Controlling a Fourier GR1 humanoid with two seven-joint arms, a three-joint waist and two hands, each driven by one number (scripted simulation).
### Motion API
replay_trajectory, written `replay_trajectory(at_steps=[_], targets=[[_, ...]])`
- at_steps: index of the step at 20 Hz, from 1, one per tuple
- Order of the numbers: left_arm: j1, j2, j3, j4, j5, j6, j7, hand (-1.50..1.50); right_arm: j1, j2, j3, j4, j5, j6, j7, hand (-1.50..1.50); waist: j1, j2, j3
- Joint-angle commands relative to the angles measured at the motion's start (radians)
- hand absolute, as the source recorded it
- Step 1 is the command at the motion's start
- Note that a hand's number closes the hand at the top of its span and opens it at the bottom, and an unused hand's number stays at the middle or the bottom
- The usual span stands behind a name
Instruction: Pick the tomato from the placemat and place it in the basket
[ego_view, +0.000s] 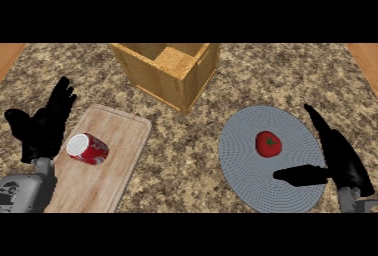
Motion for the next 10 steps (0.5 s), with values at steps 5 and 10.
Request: replay_trajectory(at_steps=[5, 10], targets=[[0.043, -0.019, 0.034, -0.061, -0.042, -0.043, 0.018, 0.0, 0.008, 0.097, -0.065, 0.077, 0.079, 0.017, -0.121, -1.5, 0.002, 0.0, 0.0], [-0.008, -0.04, 0.079, 0.004, -0.049, -0.073, 0.003, 0.0, 0.03, 0.179, -0.038, 0.048, 0.163, 0.041, -0.085, -1.5, 0.0, 0.0, 0.0]])
